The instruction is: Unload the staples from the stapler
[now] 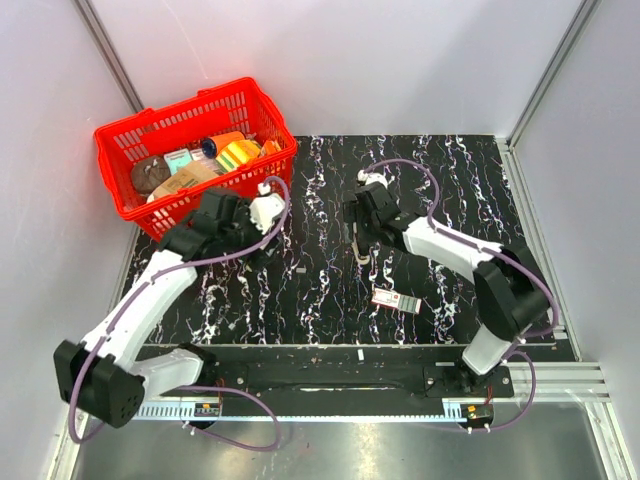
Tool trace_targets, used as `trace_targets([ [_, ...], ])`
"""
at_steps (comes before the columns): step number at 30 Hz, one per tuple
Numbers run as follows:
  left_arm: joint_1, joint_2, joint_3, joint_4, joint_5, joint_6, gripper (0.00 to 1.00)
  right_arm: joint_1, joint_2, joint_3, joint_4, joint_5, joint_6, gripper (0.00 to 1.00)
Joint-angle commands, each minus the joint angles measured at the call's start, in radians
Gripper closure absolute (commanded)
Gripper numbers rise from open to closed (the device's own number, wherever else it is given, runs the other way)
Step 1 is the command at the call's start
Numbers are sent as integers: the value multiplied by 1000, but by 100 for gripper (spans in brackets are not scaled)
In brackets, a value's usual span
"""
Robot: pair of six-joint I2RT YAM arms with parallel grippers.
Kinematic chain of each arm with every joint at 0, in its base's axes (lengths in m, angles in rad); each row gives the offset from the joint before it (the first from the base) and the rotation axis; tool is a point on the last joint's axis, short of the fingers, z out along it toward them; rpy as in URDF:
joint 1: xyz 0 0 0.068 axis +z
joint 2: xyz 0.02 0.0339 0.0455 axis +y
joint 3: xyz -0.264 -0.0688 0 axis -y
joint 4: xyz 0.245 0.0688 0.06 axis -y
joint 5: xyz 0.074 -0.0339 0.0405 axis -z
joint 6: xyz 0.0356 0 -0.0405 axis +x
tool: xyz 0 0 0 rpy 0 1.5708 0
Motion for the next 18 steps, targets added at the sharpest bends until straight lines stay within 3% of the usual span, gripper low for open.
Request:
trace_targets([
  [1,58,-114,79,-108,46,3,17,33,-142,25,-78,76,-9,16],
  [6,117,-225,99,-205,34,20,14,134,-192,33,-97,67,-81,17],
  [13,183,-334,62,-247,-10,17,7,268,-51,137,-91,-45,-253,19],
  [18,258,-311,6,-230,-46,11,4,297,60,153,-17,-93,-325,20],
])
